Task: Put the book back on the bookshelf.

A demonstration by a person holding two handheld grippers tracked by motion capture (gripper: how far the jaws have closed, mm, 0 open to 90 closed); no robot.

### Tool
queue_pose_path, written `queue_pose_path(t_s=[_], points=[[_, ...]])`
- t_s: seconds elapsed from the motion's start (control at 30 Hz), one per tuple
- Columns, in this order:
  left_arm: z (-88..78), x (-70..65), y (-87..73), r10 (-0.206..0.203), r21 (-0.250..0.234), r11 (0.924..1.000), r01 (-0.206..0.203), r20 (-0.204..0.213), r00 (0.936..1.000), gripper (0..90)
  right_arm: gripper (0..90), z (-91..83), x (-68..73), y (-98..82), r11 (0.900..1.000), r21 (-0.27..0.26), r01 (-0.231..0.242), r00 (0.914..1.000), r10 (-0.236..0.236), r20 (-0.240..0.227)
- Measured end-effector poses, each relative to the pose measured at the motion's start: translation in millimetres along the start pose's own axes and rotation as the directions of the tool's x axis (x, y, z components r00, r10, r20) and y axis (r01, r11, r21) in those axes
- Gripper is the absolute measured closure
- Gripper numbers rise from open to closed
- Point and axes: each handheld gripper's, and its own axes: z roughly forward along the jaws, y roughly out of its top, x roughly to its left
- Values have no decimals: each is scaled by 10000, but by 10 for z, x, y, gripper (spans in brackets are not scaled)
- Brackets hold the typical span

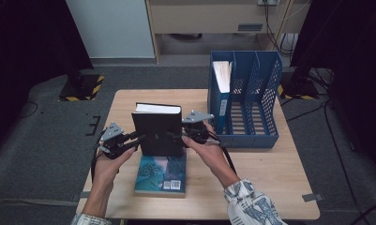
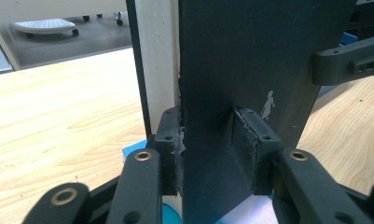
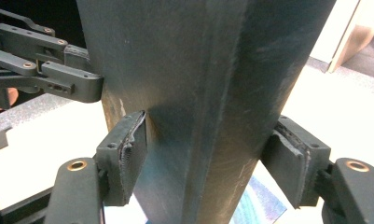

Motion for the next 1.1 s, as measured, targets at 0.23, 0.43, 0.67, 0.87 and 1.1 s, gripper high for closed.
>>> queue_pose_path(t_s=[0.23, 0.43, 0.67, 0.87, 1.1], points=[[-22, -29, -54, -10, -181, 9998, 12, 82, 10000, 598, 312, -29, 21, 0, 9998, 37, 202, 9996, -201, -173], [-36, -51, -72, 144, -118, 9998, -142, 158, 9998, 595, 307, -36, 16, 38, 9994, 117, 321, 9988, -317, -369], [-57, -63, -83, 166, -92, 9998, -164, 197, 9997, 595, 296, -42, 40, 124, 9990, 45, 456, 9976, -453, -528], [-68, -69, -109, 55, -248, 9997, -49, 235, 9997, 596, 271, -43, 20, 222, 9989, -74, 454, 9955, -458, -832], [-85, -85, -144, -90, -317, 9995, 90, 14, 10000, 591, 241, 10, 48, 331, 9969, -3, 784, 9912, -780, -1071]])
